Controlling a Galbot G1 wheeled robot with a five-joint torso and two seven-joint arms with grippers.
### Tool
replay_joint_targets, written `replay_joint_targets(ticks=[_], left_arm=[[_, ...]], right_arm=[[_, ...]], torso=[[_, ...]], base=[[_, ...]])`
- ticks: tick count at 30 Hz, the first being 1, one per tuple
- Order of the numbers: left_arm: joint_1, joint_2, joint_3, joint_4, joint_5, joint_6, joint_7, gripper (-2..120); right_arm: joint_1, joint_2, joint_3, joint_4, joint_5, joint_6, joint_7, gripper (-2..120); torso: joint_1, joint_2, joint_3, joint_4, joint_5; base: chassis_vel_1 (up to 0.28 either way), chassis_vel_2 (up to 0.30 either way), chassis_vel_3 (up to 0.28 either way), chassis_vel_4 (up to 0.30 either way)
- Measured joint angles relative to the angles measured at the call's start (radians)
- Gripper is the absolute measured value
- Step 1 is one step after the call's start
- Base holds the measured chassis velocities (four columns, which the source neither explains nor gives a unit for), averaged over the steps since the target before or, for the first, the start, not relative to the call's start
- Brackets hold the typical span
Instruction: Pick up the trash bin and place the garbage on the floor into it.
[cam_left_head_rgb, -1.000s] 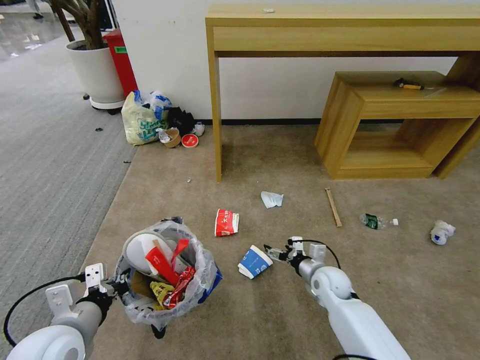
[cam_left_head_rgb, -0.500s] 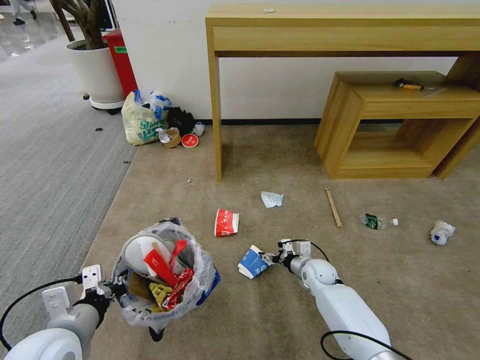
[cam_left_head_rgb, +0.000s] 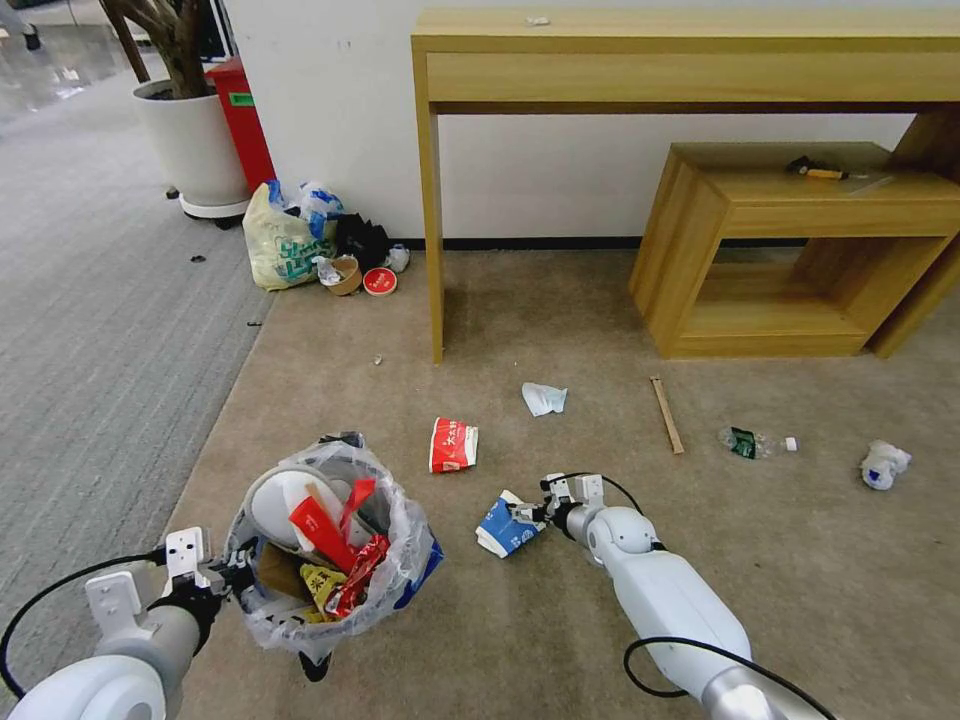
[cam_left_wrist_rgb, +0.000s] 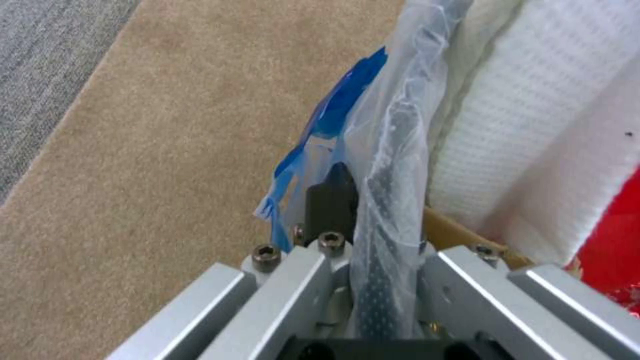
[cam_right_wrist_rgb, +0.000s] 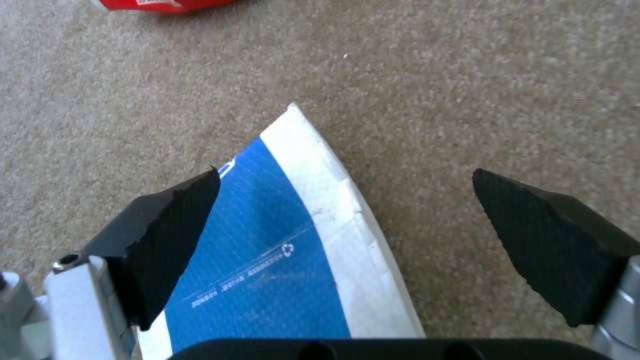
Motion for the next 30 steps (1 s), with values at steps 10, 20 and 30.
replay_joint_targets(ticks=[10,20,30], left_arm=[[-0.004,-0.001,0.000,0.001,0.000,0.000,-0.002,0],[-0.006,-0.003,0.002,0.003,0.000,0.000,-0.004,0],[-0.008,-0.005,0.005,0.004,0.000,0.000,-0.006,0]], right_arm=[[0.010,0.018,-0.027,-0.034,-0.021,0.006,-0.014,92],[0.005,0.028,-0.027,-0.054,-0.036,0.020,-0.017,70],[-0.007,0.035,-0.024,-0.052,-0.046,0.026,-0.015,32]], torso=[[0.000,0.000,0.000,-0.0001,0.0000],[0.000,0.000,0.000,-0.0001,0.0000],[0.000,0.000,0.000,-0.0002,0.0000]], base=[[0.000,0.000,0.000,0.000],[0.000,0.000,0.000,0.000],[0.000,0.000,0.000,0.000]])
